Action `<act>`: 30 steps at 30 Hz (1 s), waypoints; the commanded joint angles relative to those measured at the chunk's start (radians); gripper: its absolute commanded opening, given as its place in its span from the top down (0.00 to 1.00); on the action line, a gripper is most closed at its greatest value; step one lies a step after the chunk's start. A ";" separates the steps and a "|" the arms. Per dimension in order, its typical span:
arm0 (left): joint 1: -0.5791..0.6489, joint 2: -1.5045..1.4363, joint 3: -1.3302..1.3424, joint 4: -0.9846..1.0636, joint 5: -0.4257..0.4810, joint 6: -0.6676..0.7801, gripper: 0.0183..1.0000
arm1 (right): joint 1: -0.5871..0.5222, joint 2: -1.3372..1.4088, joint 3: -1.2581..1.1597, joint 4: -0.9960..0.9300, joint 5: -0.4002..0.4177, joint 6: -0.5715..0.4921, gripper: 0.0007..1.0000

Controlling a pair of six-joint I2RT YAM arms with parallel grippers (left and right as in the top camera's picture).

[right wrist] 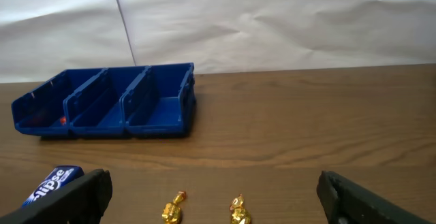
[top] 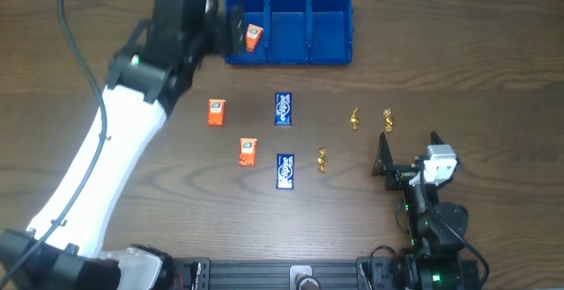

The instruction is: Sort Candies Into Trays

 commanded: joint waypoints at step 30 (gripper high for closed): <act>0.042 0.349 -0.329 0.133 0.106 -0.043 0.67 | -0.005 -0.007 -0.004 -0.003 -0.009 -0.012 0.00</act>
